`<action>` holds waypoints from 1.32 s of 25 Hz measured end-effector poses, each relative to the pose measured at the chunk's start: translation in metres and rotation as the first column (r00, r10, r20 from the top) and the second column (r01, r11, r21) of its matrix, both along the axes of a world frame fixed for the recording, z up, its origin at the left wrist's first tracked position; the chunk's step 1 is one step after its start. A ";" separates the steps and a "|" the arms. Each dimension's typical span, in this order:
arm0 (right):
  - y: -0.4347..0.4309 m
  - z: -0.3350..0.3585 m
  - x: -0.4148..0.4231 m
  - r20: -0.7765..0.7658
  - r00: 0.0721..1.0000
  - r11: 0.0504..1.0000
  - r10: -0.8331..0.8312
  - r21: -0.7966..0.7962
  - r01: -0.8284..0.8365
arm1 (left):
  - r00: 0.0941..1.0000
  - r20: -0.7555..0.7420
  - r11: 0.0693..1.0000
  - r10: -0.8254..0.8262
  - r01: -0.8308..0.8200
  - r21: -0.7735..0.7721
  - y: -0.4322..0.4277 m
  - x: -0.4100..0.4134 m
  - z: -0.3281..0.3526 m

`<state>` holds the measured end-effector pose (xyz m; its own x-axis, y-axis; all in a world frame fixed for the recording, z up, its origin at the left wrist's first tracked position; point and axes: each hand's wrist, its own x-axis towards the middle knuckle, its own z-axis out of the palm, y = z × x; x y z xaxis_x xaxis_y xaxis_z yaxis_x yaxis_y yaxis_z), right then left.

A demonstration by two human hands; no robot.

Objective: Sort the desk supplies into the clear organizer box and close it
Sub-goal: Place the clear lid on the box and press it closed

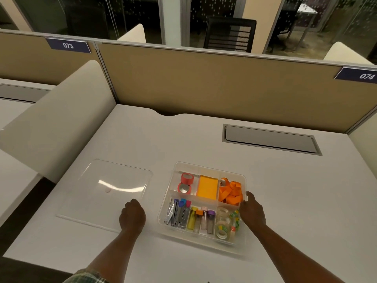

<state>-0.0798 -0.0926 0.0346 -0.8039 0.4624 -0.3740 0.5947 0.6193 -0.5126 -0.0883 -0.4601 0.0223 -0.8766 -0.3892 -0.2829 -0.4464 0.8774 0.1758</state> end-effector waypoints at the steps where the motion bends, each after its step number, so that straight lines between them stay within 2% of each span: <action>1: -0.001 0.000 0.000 0.002 1.000 1.000 -0.002 -0.001 0.002 | 1.000 -0.001 1.000 -0.011 0.011 0.014 0.001 -0.002 0.001; 6: -0.004 0.001 -0.001 0.013 1.000 1.000 -0.019 -0.018 0.019 | 0.998 -0.048 0.997 -0.048 0.051 0.063 0.005 -0.014 0.008; 10: -0.008 0.007 -0.001 -0.020 0.999 0.998 -0.051 -0.047 0.050 | 0.967 -0.235 0.991 -0.100 0.119 0.065 0.019 -0.057 0.048; 12: -0.014 0.014 -0.005 -0.071 0.997 0.999 -0.041 0.006 0.042 | 0.928 -0.339 0.983 -0.151 0.179 0.051 0.031 -0.080 0.076; 15: -0.024 0.031 -0.015 -0.201 0.979 0.995 0.043 0.097 -0.024 | 0.819 -0.525 0.957 -0.232 0.289 0.028 0.056 -0.099 0.112; 19: -0.039 0.050 -0.036 -0.382 0.916 0.992 0.120 0.005 -0.128 | 0.623 -0.736 0.895 -0.266 0.443 0.052 0.098 -0.093 0.152; 22: -0.045 0.062 -0.051 -0.448 0.894 0.987 0.021 -0.136 -0.092 | 0.501 -0.834 0.835 -0.230 0.542 0.094 0.119 -0.081 0.172; 25: -0.043 0.068 -0.061 -0.430 0.895 0.955 -0.122 -0.298 -0.012 | 0.437 -0.880 0.776 -0.187 0.615 0.140 0.129 -0.067 0.180; 27: -0.040 0.071 -0.066 -0.408 0.890 0.928 -0.204 -0.369 0.044 | 0.453 -0.885 0.699 -0.110 0.668 0.256 0.133 -0.060 0.182; 29: -0.034 0.072 -0.068 -0.394 0.878 0.912 -0.274 -0.396 0.107 | 0.512 -0.859 0.581 0.026 0.691 0.430 0.132 -0.055 0.181; 32: -0.016 0.071 -0.061 -0.402 0.866 0.932 -0.299 -0.318 0.174 | 0.675 -0.709 0.355 0.205 0.624 0.696 0.120 -0.055 0.169; 33: -0.008 0.068 -0.056 -0.399 0.871 0.945 -0.286 -0.268 0.187 | 0.727 -0.647 0.308 0.232 0.576 0.757 0.115 -0.054 0.161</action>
<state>-0.1354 -0.1003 0.1031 -0.7838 0.6070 -0.1313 0.4014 0.3338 -0.8529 -0.1426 -0.3456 0.1830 -0.9671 -0.0625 0.2466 0.2468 0.0045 0.9691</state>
